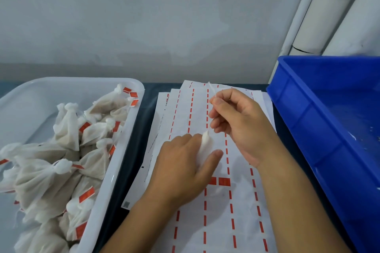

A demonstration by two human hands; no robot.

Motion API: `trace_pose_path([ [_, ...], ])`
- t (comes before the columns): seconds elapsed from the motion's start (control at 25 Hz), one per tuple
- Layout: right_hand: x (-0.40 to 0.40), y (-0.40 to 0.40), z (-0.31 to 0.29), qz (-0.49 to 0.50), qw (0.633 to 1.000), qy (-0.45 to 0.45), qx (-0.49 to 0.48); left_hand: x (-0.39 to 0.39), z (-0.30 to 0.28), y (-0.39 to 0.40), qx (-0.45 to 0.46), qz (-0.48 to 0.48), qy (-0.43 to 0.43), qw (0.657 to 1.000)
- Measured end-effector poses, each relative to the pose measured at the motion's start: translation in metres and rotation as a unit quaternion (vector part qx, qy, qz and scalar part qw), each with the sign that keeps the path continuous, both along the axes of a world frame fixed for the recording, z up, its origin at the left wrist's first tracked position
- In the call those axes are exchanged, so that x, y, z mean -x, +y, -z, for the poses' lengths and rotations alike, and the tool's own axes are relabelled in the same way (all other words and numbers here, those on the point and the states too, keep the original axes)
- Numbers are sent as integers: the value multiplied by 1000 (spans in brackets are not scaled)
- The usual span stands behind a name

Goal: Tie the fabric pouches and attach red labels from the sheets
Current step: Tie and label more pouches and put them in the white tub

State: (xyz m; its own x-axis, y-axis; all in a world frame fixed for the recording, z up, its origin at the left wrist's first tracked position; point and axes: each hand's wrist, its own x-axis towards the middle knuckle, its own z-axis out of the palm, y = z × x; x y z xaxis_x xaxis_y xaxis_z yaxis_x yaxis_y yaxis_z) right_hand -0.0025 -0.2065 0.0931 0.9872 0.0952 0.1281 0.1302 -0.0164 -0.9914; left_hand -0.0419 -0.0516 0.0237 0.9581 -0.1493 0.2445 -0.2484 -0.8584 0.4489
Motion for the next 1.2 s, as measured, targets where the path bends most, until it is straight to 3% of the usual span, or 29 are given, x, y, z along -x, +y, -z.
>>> trace_pose_path([
  [0.12,-1,0,1,8,1000,-2,-19,-13,-3,0,20,9,22,1000],
  [0.28,-3,0,5,20,1000,-18,2,-17,-5,-4,247,-48,-2,968],
  [0.44,-3,2,7,-6,1000,-12,3,-21,-9,-4,369,9,209,905],
  [0.52,-1,4,7,-39,999,0,-2,-23,-12,-3,423,31,259,868],
  [0.8,1,15,14,-116,987,13,109,-31,-17,7,648,-16,246,720],
  [1.0,-2,10,24,-111,975,9,192,-28,-15,11,699,-27,281,657],
  [1.2,2,11,19,-131,970,7,204,-22,-15,19,740,-20,304,600],
])
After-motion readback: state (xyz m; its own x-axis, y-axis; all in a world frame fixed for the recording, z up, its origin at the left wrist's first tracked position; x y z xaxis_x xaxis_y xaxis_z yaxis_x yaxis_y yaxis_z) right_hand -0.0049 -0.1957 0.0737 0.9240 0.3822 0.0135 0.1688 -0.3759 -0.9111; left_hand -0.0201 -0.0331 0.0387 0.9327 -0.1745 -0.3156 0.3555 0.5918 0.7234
